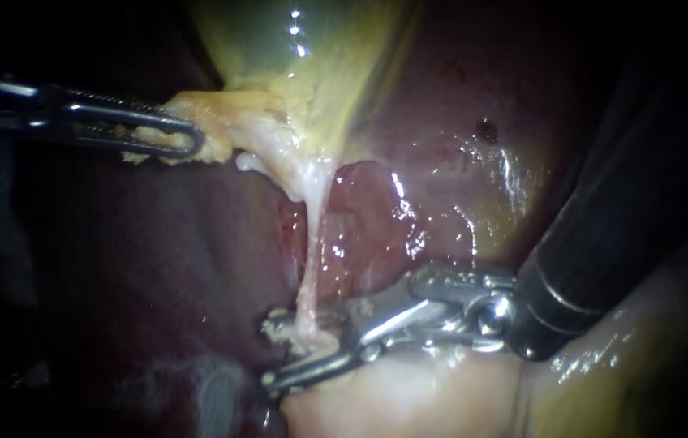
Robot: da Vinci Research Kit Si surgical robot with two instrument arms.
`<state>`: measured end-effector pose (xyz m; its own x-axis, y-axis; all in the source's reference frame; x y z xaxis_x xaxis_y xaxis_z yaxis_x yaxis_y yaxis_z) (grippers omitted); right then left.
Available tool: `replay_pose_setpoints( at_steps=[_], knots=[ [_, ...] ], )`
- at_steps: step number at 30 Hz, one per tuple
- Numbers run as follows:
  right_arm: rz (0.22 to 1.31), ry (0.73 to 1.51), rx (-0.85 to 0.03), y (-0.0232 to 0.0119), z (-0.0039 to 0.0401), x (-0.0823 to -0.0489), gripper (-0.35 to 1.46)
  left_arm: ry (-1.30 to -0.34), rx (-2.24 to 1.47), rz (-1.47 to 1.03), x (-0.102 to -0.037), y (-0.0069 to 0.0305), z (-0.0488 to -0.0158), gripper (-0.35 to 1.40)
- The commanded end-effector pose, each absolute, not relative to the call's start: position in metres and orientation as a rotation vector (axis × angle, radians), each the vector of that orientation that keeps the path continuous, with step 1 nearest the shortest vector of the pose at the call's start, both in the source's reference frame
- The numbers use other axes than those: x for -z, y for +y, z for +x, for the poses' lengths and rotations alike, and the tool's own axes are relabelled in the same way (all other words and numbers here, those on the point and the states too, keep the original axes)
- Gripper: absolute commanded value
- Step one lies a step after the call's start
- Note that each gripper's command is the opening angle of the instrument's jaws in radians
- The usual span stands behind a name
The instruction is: Clipping first clip right tube
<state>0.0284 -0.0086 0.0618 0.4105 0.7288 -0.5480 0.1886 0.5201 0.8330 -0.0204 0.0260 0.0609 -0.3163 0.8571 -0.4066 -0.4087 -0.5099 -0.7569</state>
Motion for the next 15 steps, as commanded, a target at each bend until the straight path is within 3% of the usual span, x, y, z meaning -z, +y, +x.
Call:
replay_pose_setpoints(
  at_steps=[1,15],
  knots=[
    [1.004,1.124,-0.433,-0.0086,0.0283,-0.0619,0.42,-0.682,-1.921,-1.038,-0.0609,0.0260,-0.0204,-0.35],
    [1.011,1.096,-0.459,-0.0085,0.0283,-0.0623,0.25,-0.682,-1.922,-1.038,-0.0609,0.0260,-0.0204,-0.35]
  ],
)
